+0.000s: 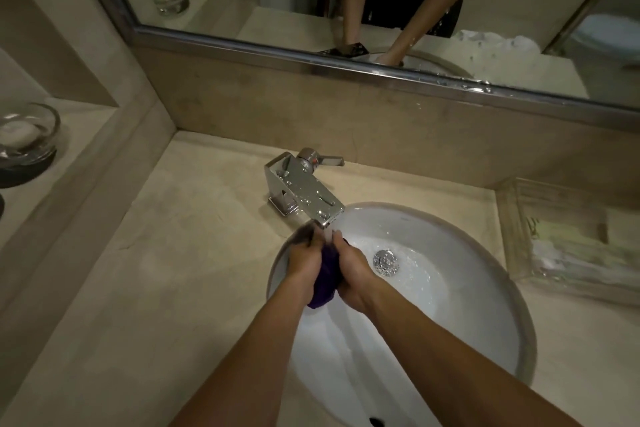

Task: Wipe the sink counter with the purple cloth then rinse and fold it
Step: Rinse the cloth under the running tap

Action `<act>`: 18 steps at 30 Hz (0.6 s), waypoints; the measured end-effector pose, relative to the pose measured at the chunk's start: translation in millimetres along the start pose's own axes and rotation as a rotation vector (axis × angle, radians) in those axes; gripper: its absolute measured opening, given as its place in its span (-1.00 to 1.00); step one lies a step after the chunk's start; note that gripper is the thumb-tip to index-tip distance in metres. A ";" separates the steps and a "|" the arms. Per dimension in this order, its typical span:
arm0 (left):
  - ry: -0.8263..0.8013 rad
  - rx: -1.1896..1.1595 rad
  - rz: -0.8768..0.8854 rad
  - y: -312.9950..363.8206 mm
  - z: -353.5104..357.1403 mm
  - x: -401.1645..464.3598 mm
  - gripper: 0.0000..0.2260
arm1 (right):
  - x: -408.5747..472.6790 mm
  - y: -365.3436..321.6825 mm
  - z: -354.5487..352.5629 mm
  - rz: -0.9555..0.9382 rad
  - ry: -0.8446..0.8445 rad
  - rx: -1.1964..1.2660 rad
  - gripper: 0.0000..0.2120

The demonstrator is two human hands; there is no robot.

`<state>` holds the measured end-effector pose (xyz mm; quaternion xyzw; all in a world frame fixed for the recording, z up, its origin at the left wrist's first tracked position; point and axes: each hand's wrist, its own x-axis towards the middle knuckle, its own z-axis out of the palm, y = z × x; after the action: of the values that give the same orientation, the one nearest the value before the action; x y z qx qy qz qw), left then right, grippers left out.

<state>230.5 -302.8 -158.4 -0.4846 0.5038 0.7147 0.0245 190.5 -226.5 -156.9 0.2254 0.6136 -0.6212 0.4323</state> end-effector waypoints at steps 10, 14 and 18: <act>-0.021 -0.041 0.018 -13.6 3.4 -2.3 -0.69 | 0.9 2.0 2.5 -0.004 0.006 0.009 -0.59; 0.046 -0.021 0.051 -17.0 0.0 5.0 -0.69 | 0.0 10.7 6.0 0.025 -0.038 0.044 -0.61; -0.013 0.034 0.046 -13.5 -2.6 2.1 -0.69 | 1.1 6.2 6.1 -0.022 0.025 0.052 -0.58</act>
<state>238.1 -299.0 -169.3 -0.4678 0.5267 0.7095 0.0198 196.5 -231.9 -160.4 0.2374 0.6051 -0.6387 0.4117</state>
